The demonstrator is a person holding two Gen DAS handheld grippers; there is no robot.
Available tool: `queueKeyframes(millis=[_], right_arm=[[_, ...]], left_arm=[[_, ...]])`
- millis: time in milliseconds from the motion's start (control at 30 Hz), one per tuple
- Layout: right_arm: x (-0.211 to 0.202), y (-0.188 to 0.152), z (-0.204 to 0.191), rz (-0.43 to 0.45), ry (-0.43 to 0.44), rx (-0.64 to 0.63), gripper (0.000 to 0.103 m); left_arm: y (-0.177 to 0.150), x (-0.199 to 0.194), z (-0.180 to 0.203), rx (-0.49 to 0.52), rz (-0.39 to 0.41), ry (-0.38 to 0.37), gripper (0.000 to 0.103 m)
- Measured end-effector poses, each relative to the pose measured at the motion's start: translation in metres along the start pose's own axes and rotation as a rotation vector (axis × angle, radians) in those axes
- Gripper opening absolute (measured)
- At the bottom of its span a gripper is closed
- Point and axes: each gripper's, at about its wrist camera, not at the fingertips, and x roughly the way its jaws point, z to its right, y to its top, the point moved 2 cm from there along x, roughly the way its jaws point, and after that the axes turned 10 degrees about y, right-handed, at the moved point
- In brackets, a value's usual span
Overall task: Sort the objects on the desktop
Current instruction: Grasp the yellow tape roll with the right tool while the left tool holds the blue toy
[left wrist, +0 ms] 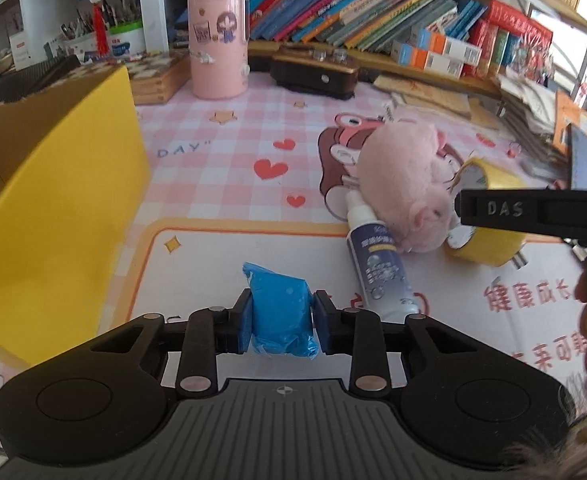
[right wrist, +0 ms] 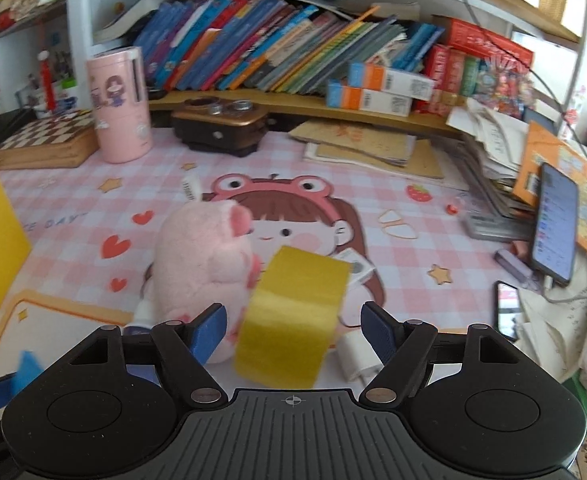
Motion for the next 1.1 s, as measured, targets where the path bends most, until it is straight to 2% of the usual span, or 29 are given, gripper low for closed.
queueKeyframes(millis=[267,300,333,367,400,533,833,967,1100], right_arm=[[0.000,-0.004,0.004,0.001,-0.029,-0.011,0.073],[0.000,-0.005,0.004,-0.001,-0.024,-0.019,0.070],[0.000,-0.006,0.004,-0.005,-0.012,-0.024,0.062],[0.000,-0.007,0.004,-0.012,0.007,-0.026,0.047],[0.000,-0.007,0.004,-0.019,0.024,-0.026,0.042],[-0.004,-0.010,0.003,-0.028,0.073,-0.050,0.042],[-0.040,-0.008,0.002,-0.018,0.186,-0.105,0.041],[-0.056,-0.014,0.009,-0.035,0.212,-0.100,0.041],[-0.064,-0.030,0.022,-0.075,0.189,-0.089,0.041]], left_arm=[[-0.001,-0.021,-0.001,-0.019,0.023,-0.027,0.028],[0.000,-0.024,-0.001,-0.020,0.028,-0.029,0.028],[-0.001,-0.027,-0.001,-0.020,0.033,-0.030,0.028],[-0.001,-0.030,-0.002,-0.023,0.038,-0.029,0.028],[-0.001,-0.032,-0.002,-0.026,0.042,-0.029,0.028],[-0.003,-0.042,-0.005,-0.039,0.055,-0.029,0.028],[-0.007,-0.065,-0.006,-0.066,0.078,-0.069,0.027],[-0.010,-0.072,-0.006,-0.069,0.084,-0.079,0.027],[-0.013,-0.077,-0.006,-0.077,0.081,-0.086,0.027]])
